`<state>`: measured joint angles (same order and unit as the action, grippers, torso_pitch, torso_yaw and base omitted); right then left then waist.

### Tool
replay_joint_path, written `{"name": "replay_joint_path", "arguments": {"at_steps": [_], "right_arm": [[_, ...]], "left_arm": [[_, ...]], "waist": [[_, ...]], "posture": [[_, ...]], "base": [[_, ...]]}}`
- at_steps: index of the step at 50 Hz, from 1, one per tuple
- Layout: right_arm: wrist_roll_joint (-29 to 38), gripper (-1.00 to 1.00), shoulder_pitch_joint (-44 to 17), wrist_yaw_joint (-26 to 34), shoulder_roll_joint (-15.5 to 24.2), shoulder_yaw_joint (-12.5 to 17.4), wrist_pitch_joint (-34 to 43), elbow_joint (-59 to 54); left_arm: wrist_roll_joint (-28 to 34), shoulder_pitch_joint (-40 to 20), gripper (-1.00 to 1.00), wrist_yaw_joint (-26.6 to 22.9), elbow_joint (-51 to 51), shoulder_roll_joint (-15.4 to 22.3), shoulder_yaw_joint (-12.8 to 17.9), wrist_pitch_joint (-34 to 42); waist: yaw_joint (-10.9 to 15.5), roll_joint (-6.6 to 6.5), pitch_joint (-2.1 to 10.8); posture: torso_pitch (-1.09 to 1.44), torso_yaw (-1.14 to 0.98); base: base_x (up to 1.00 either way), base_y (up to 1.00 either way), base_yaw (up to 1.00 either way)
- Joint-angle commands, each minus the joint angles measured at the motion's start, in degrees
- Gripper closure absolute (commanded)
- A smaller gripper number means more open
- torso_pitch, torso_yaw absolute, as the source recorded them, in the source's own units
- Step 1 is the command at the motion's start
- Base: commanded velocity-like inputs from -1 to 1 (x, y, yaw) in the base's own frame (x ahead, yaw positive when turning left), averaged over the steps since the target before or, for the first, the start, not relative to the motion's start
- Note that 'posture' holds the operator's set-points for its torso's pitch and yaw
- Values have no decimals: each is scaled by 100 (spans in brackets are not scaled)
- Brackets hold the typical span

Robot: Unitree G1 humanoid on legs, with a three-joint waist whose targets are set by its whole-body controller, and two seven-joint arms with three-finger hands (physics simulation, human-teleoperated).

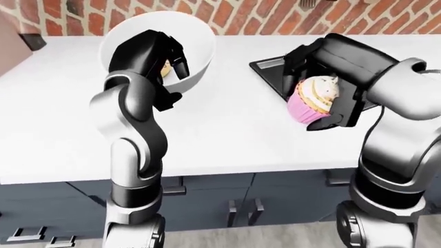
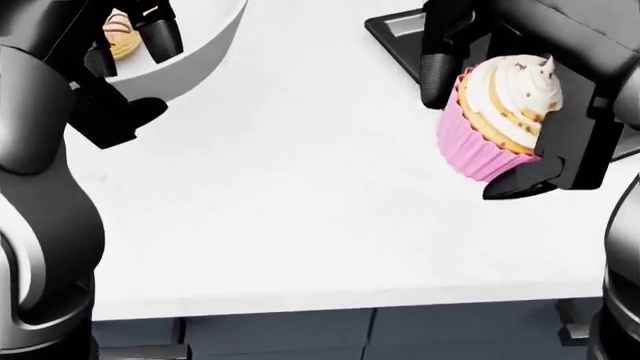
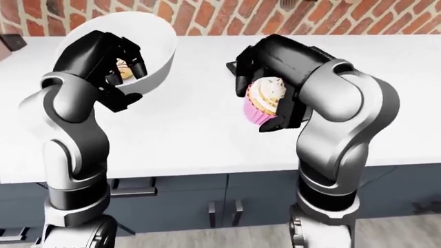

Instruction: Pick up the bowl with donut and place it on the tray. Pick up the cupcake and place it on the tray.

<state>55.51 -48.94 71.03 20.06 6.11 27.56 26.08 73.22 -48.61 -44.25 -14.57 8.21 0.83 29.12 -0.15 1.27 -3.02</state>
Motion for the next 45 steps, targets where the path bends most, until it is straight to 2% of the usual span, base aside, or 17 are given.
{"name": "replay_joint_path", "arguments": {"at_steps": [1,4,5,8,16,21,23,24,25,28,34,36,37,38,41,42,45], "right_arm": [[34,100,-253,-187,38,73,212,106],[1,100,-356,-328,42,70,397,23],[8,100,-426,-360,38,68,505,0],[-70,100,-466,-438,98,65,582,-62],[-147,100,-508,-485,183,55,719,-61],[-165,100,-519,-509,218,53,769,-67],[-187,100,-505,-540,221,55,758,-85],[-180,100,-525,-514,229,50,789,-65],[-174,100,-532,-491,236,43,806,-47],[-172,100,-567,-481,244,35,818,-56],[-161,100,-590,-524,258,44,819,-93],[-176,100,-574,-535,258,47,808,-101],[-180,100,-566,-540,262,45,799,-103],[-179,100,-569,-539,256,44,811,-103],[-195,100,-584,-548,251,42,804,-88],[-200,100,-574,-551,259,34,781,-91],[-235,100,-568,-629,231,43,756,-129]], "left_arm": [[55,-246,100,150,-211,40,15,-87],[76,-276,100,102,-237,44,13,-72],[78,-292,100,93,-239,47,17,-69],[87,-301,100,76,-255,49,17,-64],[85,-315,100,65,-262,67,32,-62],[82,-300,100,69,-267,66,32,-60],[98,-301,100,33,-308,71,36,-42],[110,-295,100,12,-327,76,32,-40],[114,-295,100,0,-337,75,34,-36],[138,-336,100,-67,-359,91,41,-18],[118,-337,100,-39,-344,89,45,-21],[122,-339,100,-43,-346,89,44,-19],[121,-336,100,-40,-344,91,44,-23],[111,-338,100,-30,-336,94,51,-28],[114,-351,100,-46,-341,107,56,-28],[106,-354,100,-46,-339,115,64,-29],[99,-350,100,-41,-335,126,68,-28]], "waist": [[-2,-5,202],[5,-19,187],[14,-51,310],[-35,-481,126],[-78,-435,87],[-174,-91,100],[-192,252,149],[-192,609,239],[-215,374,166],[-250,348,246],[-85,-33,65],[23,-281,-19],[167,-553,87],[184,-380,-106],[172,-476,175],[169,-403,125],[261,507,58]], "posture": [[0,0],[0,0],[0,0],[0,0],[0,0],[0,0],[0,0],[0,0],[0,0],[0,0],[0,0],[0,0],[0,0],[0,0],[0,0],[0,0],[0,0]], "base": [[0,0,0],[0,0,0],[0,-16,0],[0,-77,0],[-7,-98,0],[-35,-92,0],[-42,-93,0],[-41,-92,0],[-45,-92,0],[-56,-88,0],[-50,-87,0],[-4,-87,0],[0,-84,0],[0,-83,0],[0,-75,0],[0,0,0],[0,0,0]]}}
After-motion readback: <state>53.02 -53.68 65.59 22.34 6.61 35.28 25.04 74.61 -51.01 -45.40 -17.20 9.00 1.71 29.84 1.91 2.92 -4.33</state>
